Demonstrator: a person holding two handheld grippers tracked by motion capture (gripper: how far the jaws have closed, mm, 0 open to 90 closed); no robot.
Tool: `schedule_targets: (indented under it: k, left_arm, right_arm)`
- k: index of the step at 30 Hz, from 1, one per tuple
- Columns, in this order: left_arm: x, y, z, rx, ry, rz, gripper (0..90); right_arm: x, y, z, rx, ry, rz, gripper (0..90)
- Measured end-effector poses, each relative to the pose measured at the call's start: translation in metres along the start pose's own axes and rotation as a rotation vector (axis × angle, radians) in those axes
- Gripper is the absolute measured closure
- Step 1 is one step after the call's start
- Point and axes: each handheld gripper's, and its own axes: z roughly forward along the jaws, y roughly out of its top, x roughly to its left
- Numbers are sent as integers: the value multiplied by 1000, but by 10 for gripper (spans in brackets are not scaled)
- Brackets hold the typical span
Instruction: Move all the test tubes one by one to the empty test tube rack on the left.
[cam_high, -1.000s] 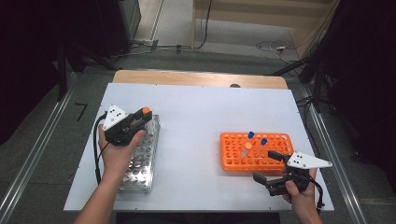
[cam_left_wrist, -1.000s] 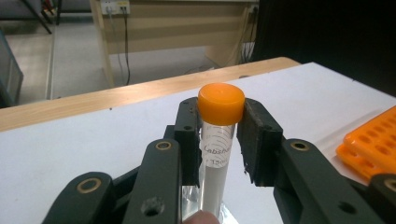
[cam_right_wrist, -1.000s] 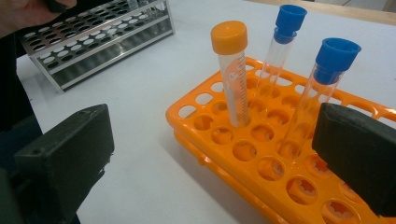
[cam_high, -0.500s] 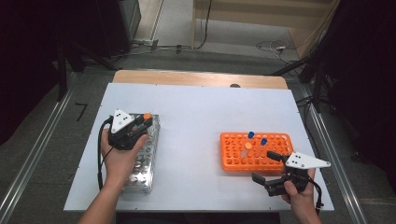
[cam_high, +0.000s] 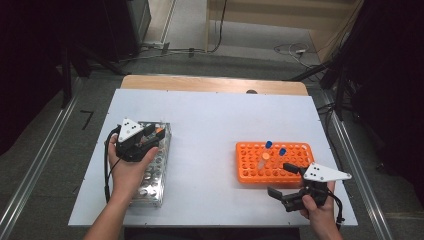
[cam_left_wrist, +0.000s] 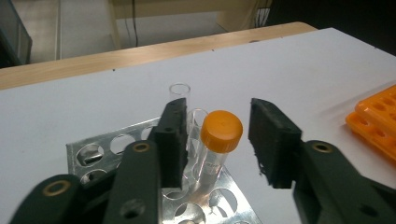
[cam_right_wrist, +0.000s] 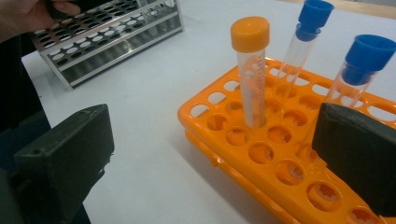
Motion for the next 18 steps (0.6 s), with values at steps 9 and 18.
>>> schedule_targets:
  k: [9,18]
  left_arm:
    - [-9,3,-17,-47,-89,-15,253]
    - [-34,1,-30,-69,-197,-3,138]
  right_arm:
    - [3,3,9,0,37,23,39]
    - [8,7,25,1,10,66,183]
